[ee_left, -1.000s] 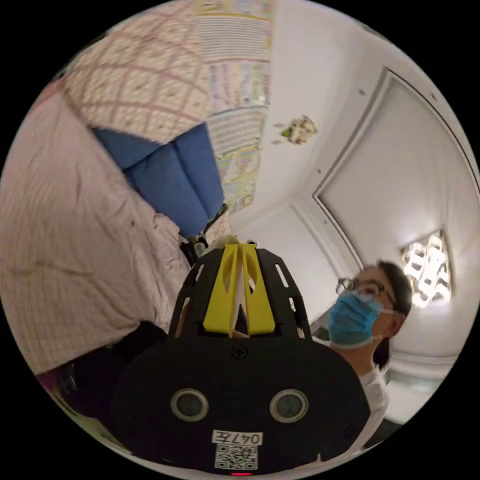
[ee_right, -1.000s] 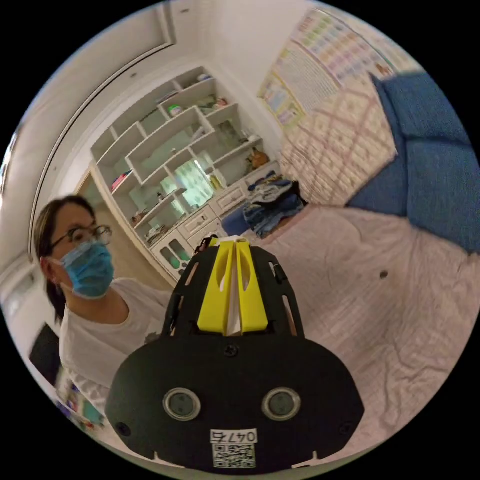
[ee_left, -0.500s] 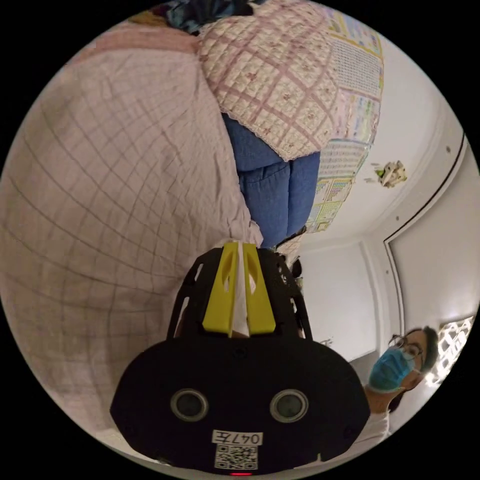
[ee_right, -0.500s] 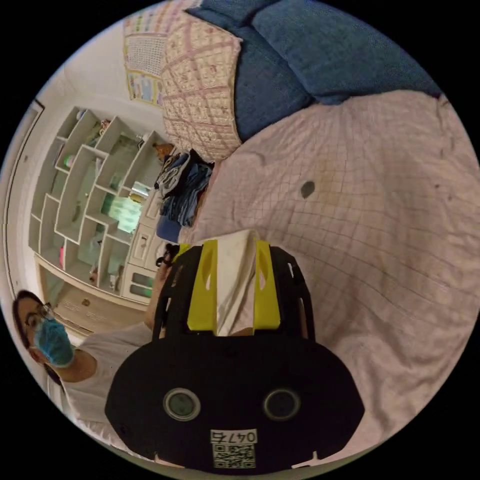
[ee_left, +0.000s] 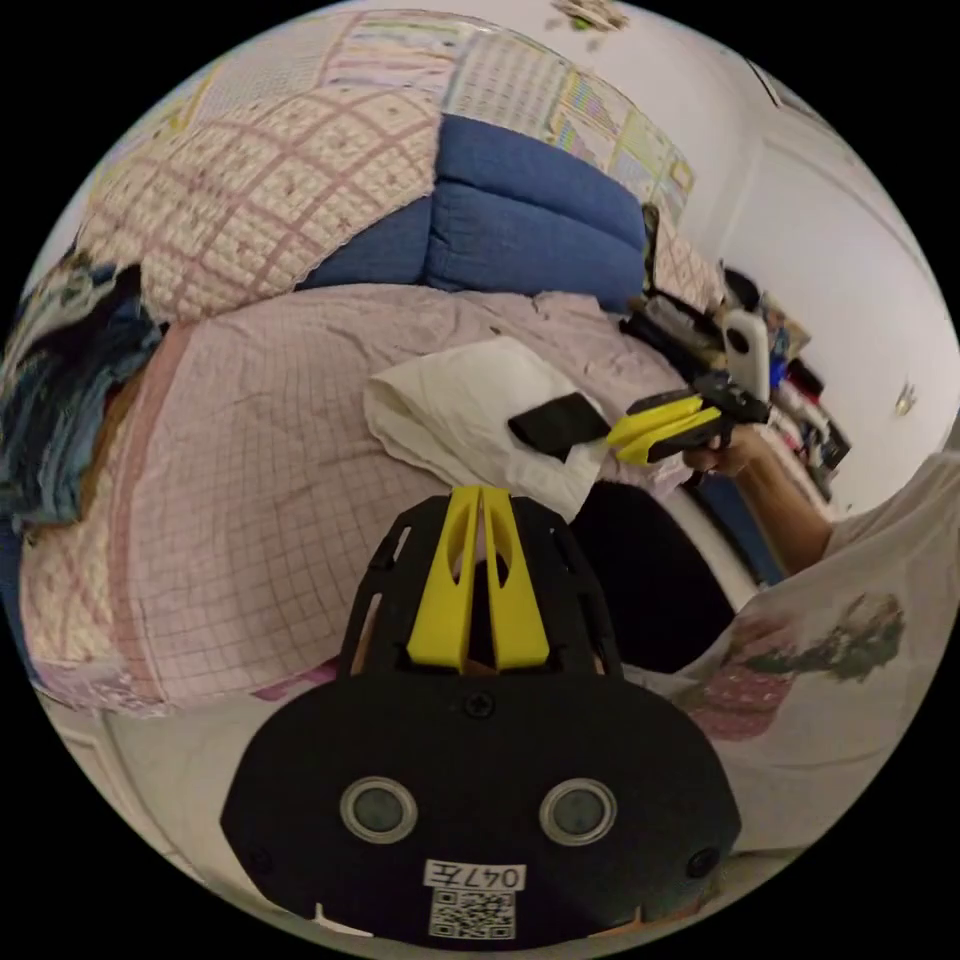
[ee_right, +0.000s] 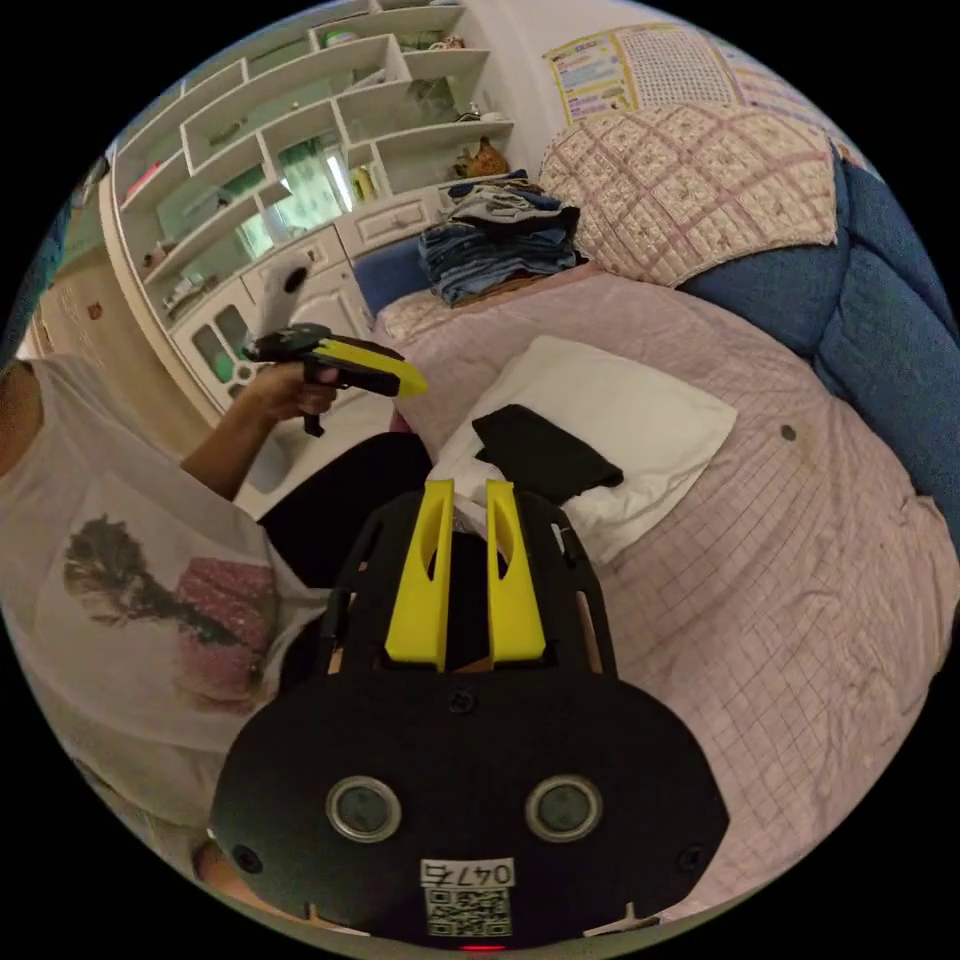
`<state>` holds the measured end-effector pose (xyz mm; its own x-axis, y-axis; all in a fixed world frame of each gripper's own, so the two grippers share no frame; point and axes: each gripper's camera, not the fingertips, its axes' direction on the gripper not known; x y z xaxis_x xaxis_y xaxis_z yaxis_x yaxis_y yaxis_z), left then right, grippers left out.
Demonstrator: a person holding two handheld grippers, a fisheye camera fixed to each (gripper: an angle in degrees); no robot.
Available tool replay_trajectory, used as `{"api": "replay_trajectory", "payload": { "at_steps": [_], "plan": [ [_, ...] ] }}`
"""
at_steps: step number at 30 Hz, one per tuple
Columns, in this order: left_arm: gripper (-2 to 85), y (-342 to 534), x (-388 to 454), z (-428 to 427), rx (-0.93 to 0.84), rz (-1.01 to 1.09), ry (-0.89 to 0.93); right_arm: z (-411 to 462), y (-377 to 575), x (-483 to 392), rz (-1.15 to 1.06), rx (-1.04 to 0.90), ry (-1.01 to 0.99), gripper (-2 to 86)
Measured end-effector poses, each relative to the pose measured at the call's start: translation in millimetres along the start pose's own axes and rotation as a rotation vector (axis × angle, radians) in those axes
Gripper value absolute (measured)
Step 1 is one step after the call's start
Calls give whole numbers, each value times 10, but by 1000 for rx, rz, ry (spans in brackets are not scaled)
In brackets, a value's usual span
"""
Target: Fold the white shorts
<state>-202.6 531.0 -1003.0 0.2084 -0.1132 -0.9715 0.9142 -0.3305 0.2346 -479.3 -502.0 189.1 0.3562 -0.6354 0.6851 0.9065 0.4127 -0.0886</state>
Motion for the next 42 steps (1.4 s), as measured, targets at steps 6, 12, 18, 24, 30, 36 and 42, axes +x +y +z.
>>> {"api": "replay_trajectory", "payload": {
  "at_steps": [6, 12, 18, 24, 30, 36, 42],
  "plan": [
    [-8, 704, 915, 847, -42, 184, -179, -59, -164, -728, 26, -46, 208, 13],
    [-8, 1345, 1243, 1438, -122, 240, -290, -464, -371, -1079, 55, 30, 230, 12],
    [-8, 1798, 1158, 1593, -90, 204, -217, -609, -770, -1185, 40, 6, 285, 27],
    [-8, 2096, 816, 1562, -75, 160, -223, -854, -842, -1215, 117, -1, 331, 39],
    [-8, 2274, 396, 1596, -104, 134, -218, -933, -688, -1161, 181, -14, 489, 31],
    [-9, 2297, -76, 1365, -90, 117, -214, -1295, -247, -1131, 319, 163, 514, 20],
    [-9, 2146, -910, 1019, -30, -26, -140, -1171, -148, -1164, 142, 138, 259, 2]
  ]
}}
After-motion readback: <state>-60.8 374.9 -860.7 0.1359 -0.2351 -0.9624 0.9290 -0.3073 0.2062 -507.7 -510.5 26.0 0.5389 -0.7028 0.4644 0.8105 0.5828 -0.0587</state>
